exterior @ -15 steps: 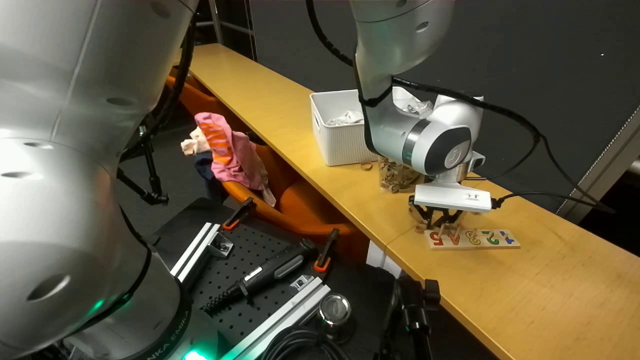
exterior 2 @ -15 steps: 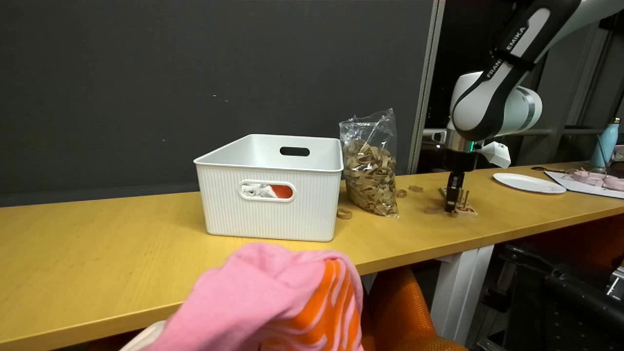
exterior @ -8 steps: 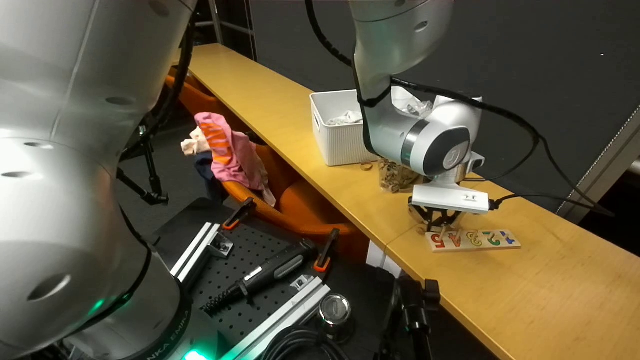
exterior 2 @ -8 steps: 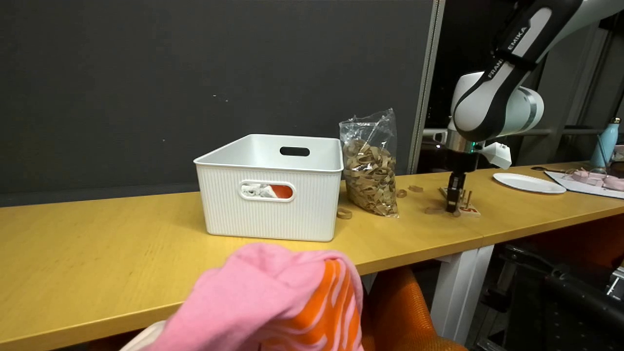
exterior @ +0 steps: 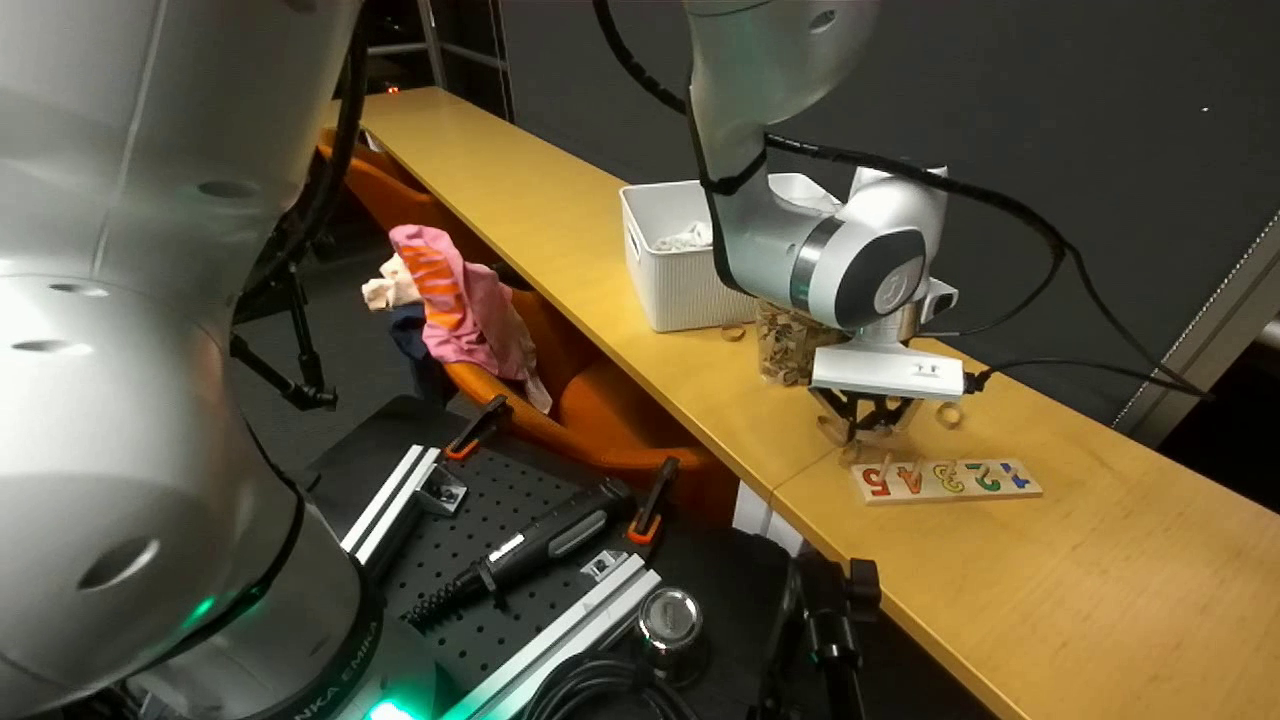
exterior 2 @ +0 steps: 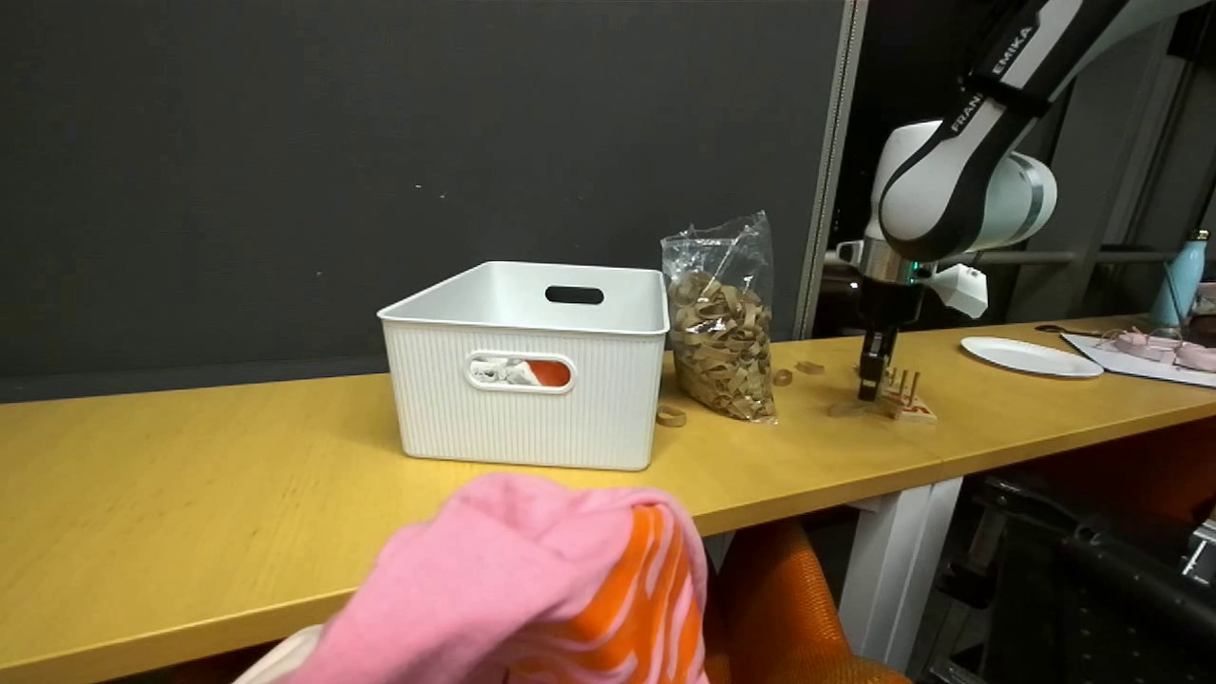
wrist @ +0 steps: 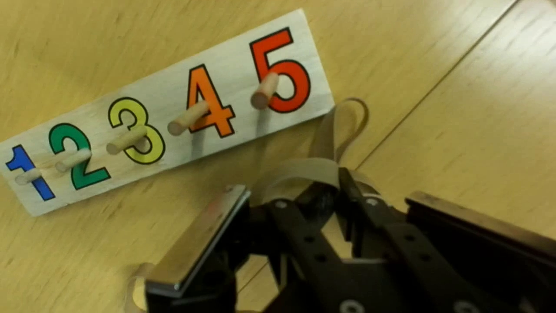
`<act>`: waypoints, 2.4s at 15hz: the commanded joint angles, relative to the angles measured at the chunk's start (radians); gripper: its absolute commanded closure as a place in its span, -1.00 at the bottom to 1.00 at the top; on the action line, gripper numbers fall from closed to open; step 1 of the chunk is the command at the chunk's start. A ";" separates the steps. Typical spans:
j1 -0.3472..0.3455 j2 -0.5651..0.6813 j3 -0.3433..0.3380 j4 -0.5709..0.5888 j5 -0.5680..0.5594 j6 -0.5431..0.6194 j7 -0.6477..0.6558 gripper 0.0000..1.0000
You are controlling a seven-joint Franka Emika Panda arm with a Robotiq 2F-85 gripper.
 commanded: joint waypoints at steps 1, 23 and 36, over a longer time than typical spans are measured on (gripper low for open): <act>0.039 -0.023 -0.020 -0.011 -0.025 -0.002 0.040 0.97; 0.063 0.042 -0.014 0.039 -0.026 -0.031 0.053 1.00; 0.075 -0.183 -0.049 -0.056 -0.021 -0.016 0.100 0.98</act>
